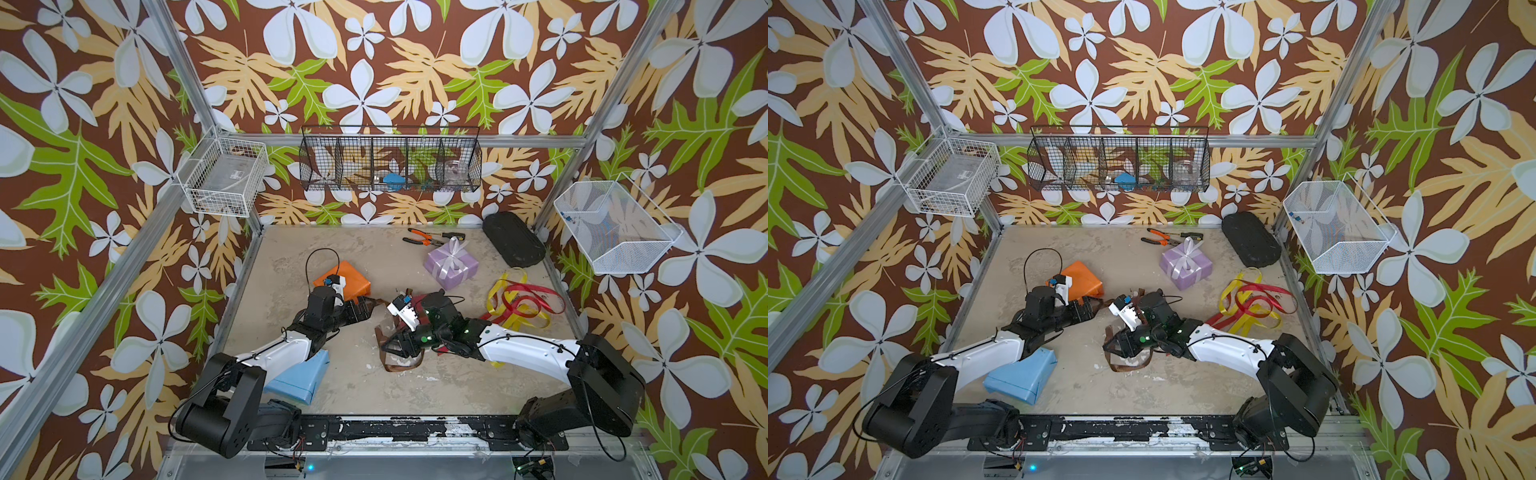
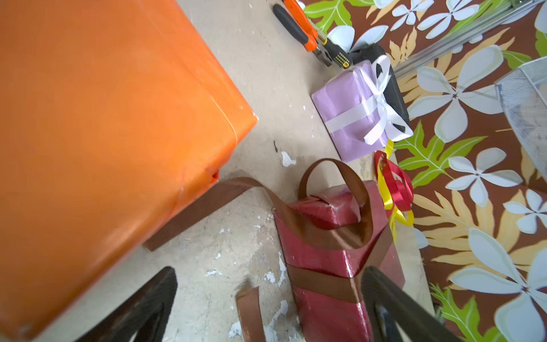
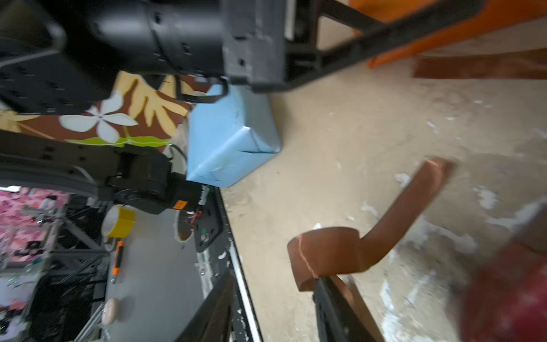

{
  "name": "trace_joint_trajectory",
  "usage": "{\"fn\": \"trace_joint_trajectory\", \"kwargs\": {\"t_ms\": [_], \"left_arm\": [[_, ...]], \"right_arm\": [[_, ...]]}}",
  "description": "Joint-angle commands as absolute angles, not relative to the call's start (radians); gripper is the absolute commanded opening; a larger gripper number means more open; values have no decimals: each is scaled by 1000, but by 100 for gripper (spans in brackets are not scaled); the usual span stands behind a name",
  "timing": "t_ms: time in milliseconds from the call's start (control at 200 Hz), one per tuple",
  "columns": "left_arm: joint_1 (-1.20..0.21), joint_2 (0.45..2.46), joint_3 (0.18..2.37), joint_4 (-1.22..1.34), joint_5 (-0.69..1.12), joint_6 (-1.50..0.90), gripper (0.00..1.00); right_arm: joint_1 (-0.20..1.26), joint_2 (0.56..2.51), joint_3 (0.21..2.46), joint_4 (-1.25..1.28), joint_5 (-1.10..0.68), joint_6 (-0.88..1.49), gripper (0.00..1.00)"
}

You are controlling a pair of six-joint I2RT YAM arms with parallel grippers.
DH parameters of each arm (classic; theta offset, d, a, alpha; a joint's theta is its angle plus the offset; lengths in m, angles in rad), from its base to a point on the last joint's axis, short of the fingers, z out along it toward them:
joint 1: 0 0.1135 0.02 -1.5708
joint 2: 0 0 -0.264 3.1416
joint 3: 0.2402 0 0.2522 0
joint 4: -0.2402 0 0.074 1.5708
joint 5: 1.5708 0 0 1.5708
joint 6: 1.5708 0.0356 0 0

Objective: Untie the ribbon bows on the gift boxes
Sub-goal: Untie the ribbon from the gift box, then adjust the gift box at the center of the board.

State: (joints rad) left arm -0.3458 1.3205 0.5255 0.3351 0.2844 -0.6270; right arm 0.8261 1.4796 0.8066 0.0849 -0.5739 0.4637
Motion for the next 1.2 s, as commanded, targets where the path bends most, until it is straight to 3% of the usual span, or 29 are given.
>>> {"fn": "trace_joint_trajectory", "kwargs": {"t_ms": [0, 200, 475, 576, 616, 666, 701, 906, 1061, 1196], "left_arm": [[-344, 1308, 541, 298, 232, -590, 100], [-360, 1370, 585, 348, 351, -612, 100], [-548, 1431, 636, 370, 361, -604, 100], [-589, 1463, 679, 340, 347, -567, 100], [-595, 1474, 690, 349, 369, -570, 100], [-606, 1489, 708, 368, 410, -572, 100], [-614, 1499, 722, 381, 445, -577, 100], [-668, 1592, 809, 456, 553, -618, 100], [-681, 1692, 881, 481, 570, -624, 100], [-677, 1759, 962, 413, 481, -560, 100]], "right_arm": [[827, 1452, 831, -73, -302, 397, 57], [828, 1333, 851, -221, 98, 419, 75], [828, 1229, 788, -254, 90, 482, 75], [828, 1201, 737, -232, 12, 522, 63], [828, 1189, 713, -215, -17, 536, 50], [827, 1175, 689, -201, -41, 552, 24], [828, 1164, 676, -201, -45, 563, 17], [823, 1142, 596, -157, -17, 588, 0], [798, 1180, 551, -83, -57, 619, 0], [745, 1189, 502, 4, -89, 655, 0]]}}
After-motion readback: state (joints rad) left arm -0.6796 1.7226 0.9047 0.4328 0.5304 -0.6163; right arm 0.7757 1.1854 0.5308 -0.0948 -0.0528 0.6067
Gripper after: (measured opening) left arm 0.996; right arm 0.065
